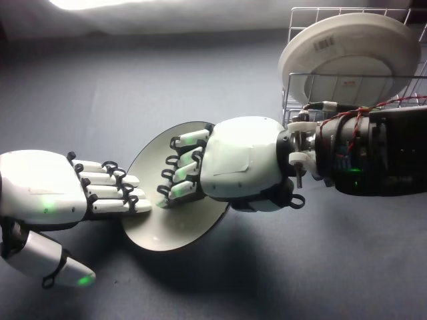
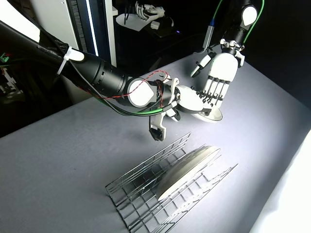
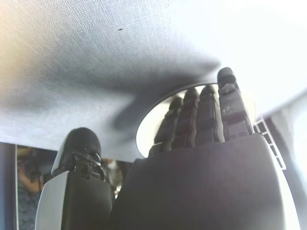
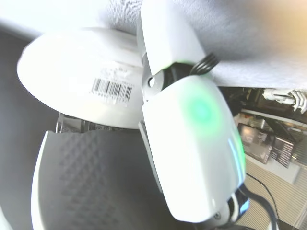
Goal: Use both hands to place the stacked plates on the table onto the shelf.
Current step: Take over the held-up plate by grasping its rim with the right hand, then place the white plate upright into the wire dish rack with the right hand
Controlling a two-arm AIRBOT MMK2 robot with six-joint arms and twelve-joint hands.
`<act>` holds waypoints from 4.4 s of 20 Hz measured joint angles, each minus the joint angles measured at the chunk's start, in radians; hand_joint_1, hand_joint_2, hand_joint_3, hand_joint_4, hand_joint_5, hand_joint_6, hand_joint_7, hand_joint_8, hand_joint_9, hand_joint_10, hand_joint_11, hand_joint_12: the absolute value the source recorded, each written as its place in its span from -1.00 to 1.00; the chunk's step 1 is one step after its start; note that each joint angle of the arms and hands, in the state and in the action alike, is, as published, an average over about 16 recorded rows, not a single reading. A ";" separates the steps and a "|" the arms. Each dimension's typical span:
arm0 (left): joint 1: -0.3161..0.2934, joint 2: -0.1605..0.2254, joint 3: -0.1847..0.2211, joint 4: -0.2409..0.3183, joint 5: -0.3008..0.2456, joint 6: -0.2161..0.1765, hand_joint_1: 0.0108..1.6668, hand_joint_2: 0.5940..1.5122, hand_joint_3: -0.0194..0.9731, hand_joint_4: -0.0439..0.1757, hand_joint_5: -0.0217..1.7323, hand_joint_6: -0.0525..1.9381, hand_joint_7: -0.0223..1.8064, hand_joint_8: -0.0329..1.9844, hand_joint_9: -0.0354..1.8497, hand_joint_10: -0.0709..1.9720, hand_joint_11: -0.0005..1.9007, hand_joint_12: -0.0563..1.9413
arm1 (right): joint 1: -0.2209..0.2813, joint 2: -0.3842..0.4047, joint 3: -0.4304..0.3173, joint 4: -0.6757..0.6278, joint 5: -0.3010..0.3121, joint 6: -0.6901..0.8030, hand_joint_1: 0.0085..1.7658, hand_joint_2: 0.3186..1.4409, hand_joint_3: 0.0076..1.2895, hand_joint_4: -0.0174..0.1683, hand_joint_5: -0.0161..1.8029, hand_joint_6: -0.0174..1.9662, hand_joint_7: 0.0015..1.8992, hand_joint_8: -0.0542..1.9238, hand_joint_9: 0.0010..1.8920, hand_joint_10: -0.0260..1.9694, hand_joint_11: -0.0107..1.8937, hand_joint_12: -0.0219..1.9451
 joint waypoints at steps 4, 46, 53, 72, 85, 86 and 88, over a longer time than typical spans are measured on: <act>-0.002 0.000 0.000 0.003 -0.001 0.000 -0.99 0.47 -0.91 -0.71 -1.00 -1.00 -0.99 -0.99 -0.99 -0.99 -0.97 -0.92 | 0.003 -0.003 0.001 0.000 0.019 -0.004 0.54 0.40 -0.99 -0.79 -0.55 -0.63 -0.57 -0.59 -0.62 -0.45 -0.70 0.33; -0.388 0.208 0.023 0.121 -0.147 -0.042 -0.99 0.50 -0.93 -0.60 -0.93 -0.94 -0.96 -0.96 -0.94 -0.99 -0.98 -0.94 | 0.187 0.393 -0.373 0.565 0.042 0.007 0.52 0.35 -0.99 -0.91 -0.16 0.12 -0.04 0.22 -0.06 0.34 -0.09 0.55; -0.398 0.208 0.041 0.130 -0.157 -0.064 -0.99 0.50 -0.93 -0.60 -0.93 -0.94 -0.96 -0.96 -0.94 -0.99 -0.98 -0.94 | 0.236 0.457 -0.412 0.785 0.022 0.012 0.53 0.35 -0.99 -0.91 -0.17 0.12 -0.05 0.24 -0.06 0.34 -0.09 0.57; -0.407 0.203 0.041 0.162 -0.163 -0.083 -0.99 0.50 -0.93 -0.60 -0.93 -0.94 -0.96 -0.96 -0.94 -0.99 -0.98 -0.94 | 0.228 0.615 -0.403 1.083 -0.007 0.019 0.53 0.41 -0.99 -0.91 -0.19 0.12 -0.06 0.20 -0.09 0.34 -0.09 0.56; -0.408 0.200 0.064 0.167 -0.165 -0.094 -0.99 0.50 -0.93 -0.60 -0.94 -0.94 -0.96 -0.96 -0.94 -0.99 -0.98 -0.94 | 0.077 0.639 -0.310 1.045 0.046 0.015 0.52 0.41 -0.99 -0.93 -0.19 0.14 -0.05 0.18 -0.10 0.34 -0.09 0.50; -0.409 0.199 0.064 0.168 -0.166 -0.094 -0.99 0.50 -0.93 -0.60 -0.94 -0.94 -0.96 -0.96 -0.94 -0.99 -0.98 -0.94 | 0.063 0.639 -0.301 1.035 0.054 0.012 0.51 0.41 -0.99 -0.93 -0.20 0.15 -0.06 0.17 -0.11 0.33 -0.10 0.50; -0.412 0.198 0.064 0.169 -0.166 -0.094 -0.99 0.50 -0.93 -0.60 -0.94 -0.94 -0.95 -0.96 -0.94 -0.99 -0.98 -0.94 | 0.038 0.638 -0.287 1.017 0.072 0.007 0.49 0.42 -0.99 -0.93 -0.22 0.12 -0.10 0.10 -0.16 0.27 -0.16 0.51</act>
